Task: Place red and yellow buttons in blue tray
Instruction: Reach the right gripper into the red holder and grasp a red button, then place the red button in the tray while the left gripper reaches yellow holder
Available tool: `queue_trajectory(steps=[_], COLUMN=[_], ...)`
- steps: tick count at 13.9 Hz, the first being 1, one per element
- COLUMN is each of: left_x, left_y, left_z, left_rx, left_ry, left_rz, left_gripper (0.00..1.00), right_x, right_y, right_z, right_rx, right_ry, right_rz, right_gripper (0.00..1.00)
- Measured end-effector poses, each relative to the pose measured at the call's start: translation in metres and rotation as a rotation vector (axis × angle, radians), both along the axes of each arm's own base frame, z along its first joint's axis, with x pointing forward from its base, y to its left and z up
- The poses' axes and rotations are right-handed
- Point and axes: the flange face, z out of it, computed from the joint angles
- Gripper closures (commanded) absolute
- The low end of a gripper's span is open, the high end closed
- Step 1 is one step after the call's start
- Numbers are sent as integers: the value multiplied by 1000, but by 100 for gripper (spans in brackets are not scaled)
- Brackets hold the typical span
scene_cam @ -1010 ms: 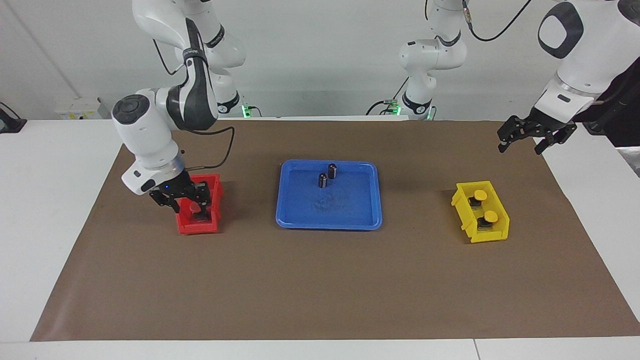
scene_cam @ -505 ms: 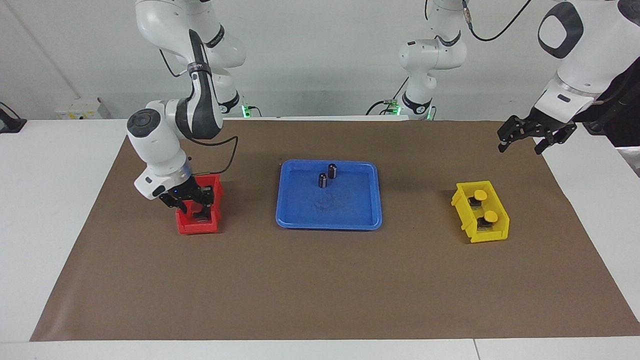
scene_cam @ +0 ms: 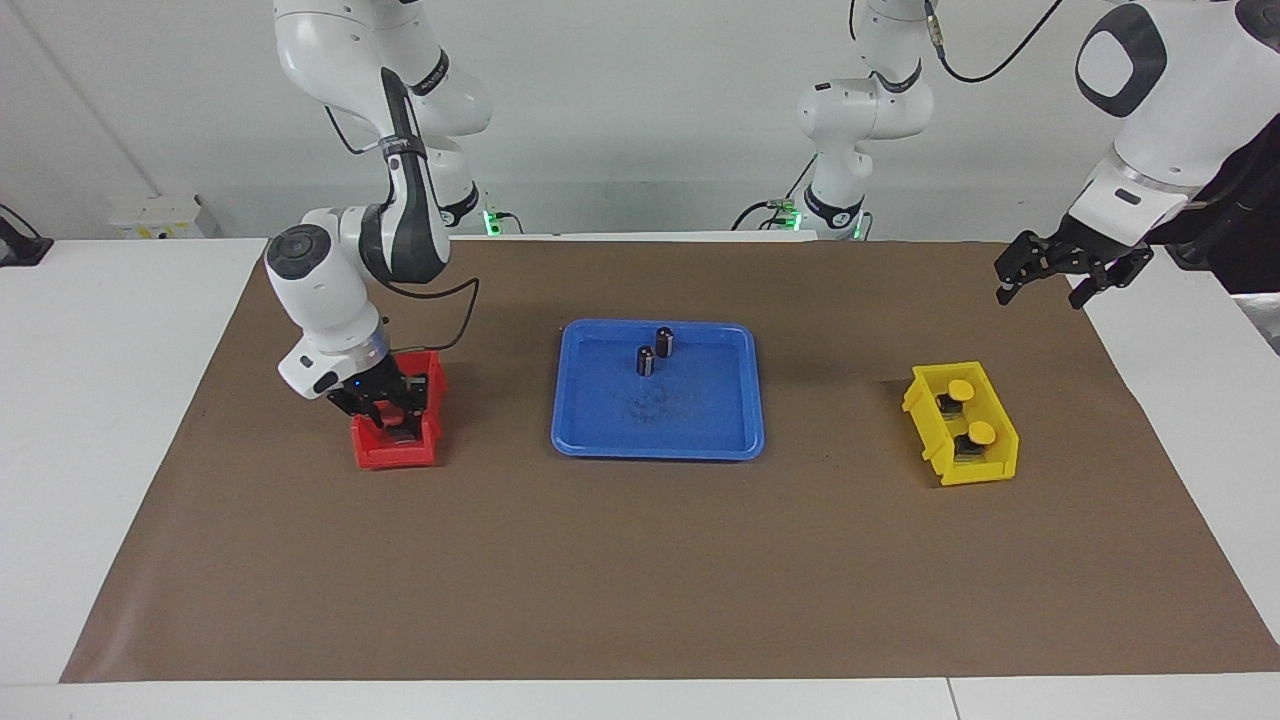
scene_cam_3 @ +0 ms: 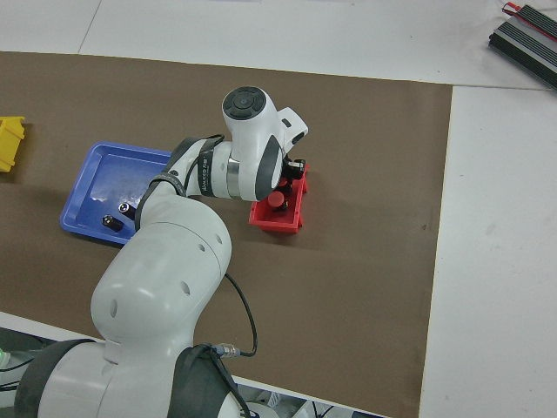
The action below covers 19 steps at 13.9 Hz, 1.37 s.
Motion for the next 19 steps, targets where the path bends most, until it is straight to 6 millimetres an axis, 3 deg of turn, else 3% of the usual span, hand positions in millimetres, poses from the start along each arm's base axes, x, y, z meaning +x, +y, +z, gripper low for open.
queue_trajectory(steps=[2,4,6,7,8,10,12,14,16,19], left_x=[0,0,0,0,0,0,0,5,1,7], left_y=[0,0,0,0,0,1,7,23,33,27], left_z=[0,0,0,0,0,0,-2,-22,-67,-126], left_rx=[0,0,0,0,0,0,1,4,5,8], left_ry=[0,0,0,0,0,1,-2,-91,-138,-136], left_rz=[0,0,0,0,0,3,16,47,67,62], left_gripper=[0,0,0,0,0,0,0,0,2,31], right_x=[0,6,22,31,39,49,40,21,8,3], right_y=[-3,-9,-6,4,25,105,207,285,326,347], right_z=[3,22,67,96,122,149,139,108,81,57], right_rx=[-1,-1,1,3,8,22,50,64,63,65], right_ry=[5,41,74,77,69,28,-3,3,16,20], right_rz=[9,17,27,38,31,-35,-113,-156,-186,-197], right_gripper=[74,73,72,72,72,72,72,72,69,67])
